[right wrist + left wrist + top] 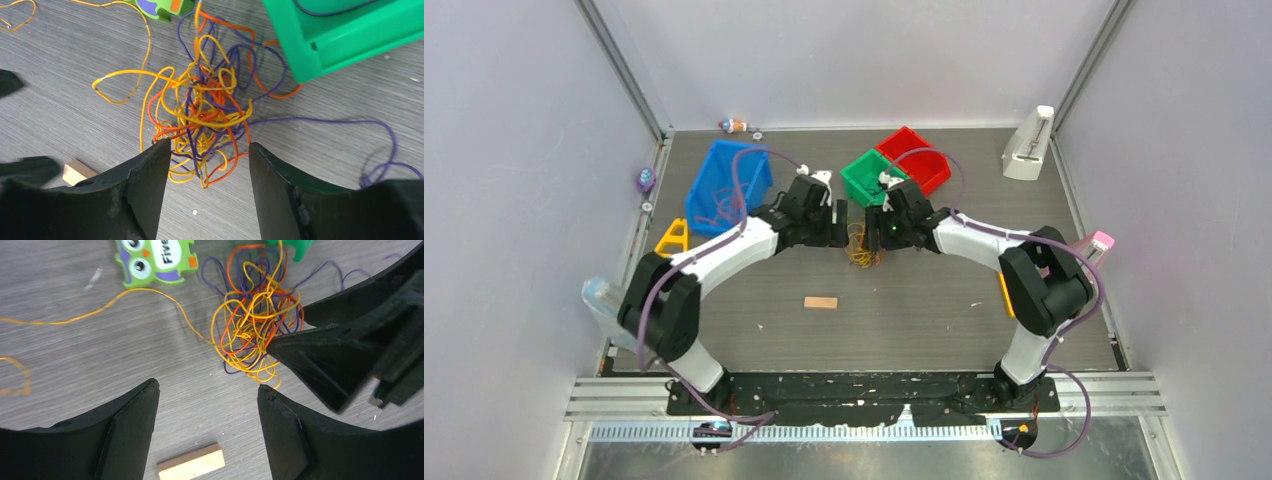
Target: Untangle the cables
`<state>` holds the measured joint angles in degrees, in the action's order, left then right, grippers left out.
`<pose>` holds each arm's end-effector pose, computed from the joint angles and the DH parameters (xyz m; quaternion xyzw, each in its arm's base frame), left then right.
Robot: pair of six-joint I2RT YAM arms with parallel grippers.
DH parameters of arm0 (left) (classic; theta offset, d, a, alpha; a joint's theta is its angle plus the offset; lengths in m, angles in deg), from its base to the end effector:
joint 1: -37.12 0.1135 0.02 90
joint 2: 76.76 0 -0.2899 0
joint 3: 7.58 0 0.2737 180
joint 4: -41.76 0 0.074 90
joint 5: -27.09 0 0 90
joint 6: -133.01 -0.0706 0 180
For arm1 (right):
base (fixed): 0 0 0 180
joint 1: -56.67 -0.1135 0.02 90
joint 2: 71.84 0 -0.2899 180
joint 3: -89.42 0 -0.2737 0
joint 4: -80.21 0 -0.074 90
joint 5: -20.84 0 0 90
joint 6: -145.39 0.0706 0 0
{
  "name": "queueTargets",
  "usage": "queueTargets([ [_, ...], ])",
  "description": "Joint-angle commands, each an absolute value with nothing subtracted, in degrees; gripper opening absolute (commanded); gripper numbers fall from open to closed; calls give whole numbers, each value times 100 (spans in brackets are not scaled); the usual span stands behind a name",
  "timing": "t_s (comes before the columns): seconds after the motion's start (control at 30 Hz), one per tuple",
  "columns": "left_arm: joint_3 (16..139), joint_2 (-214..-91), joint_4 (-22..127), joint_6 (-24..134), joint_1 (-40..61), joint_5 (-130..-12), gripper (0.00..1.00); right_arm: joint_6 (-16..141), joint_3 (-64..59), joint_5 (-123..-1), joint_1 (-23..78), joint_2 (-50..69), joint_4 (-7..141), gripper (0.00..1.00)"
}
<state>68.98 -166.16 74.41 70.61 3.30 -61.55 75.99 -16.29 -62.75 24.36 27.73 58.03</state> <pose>0.3209 -0.2130 0.2395 0.0457 0.9243 -0.1840 0.3312 0.3450 0.2275 0.1763 -0.1151 0.9235 0.2080 0.3011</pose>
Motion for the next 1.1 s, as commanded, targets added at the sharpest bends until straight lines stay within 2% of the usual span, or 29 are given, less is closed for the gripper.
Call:
queueTargets([
  [0.0, 7379, -17325, 7424, 6958, 276, -6871, 74, 7656, -1398, -6124, 2332, 2979, 6281, 61],
  [0.37, 8097, -18611, 7404, 7155, 268, -7358, 74, 7787, -1977, -5686, 2328, 2743, 6709, 12],
  [0.47, 8130, -18806, 7393, 7215, 275, -7412, 69, 7944, -2262, -5503, 2327, 2510, 6902, 6],
  [0.53, 8082, -18879, 7383, 7261, 275, -7394, 52, 8042, -2472, -5453, 2327, 2267, 6986, 5],
  [0.6, 7882, -18832, 7240, 7412, 282, -7402, 18, 8100, -2668, -5480, 2327, 2000, 7018, 11],
  [0.63, 7732, -18764, 7125, 7494, 291, -7405, 5, 8112, -2716, -5568, 2327, 1822, 6976, 27],
  [0.67, 7534, -18649, 6993, 7575, 299, -7385, 0, 8110, -2792, -5623, 2327, 1736, 6923, 36],
  [0.7, 7219, -18489, 6741, 7627, 298, -7377, 0, 8091, -2818, -5764, 2332, 1576, 6825, 56],
  [0.77, 6783, -18170, 6457, 7683, 307, -7316, 0, 8024, -2907, -6016, 2336, 1353, 6518, 72],
  [0.93, 6393, -17728, 6455, 7565, 321, -7403, 0, 7863, -3048, -6303, 2374, 1148, 6384, 76],
  [1.0, 6337, -17697, 6438, 7536, 330, -7472, 0, 7778, -2966, -6290, 2379, 1289, 6370, 75],
  [1.07, 6325, -17713, 6419, 7525, 324, -7518, 0, 7724, -2822, -6191, 2368, 1652, 6338, 69],
])
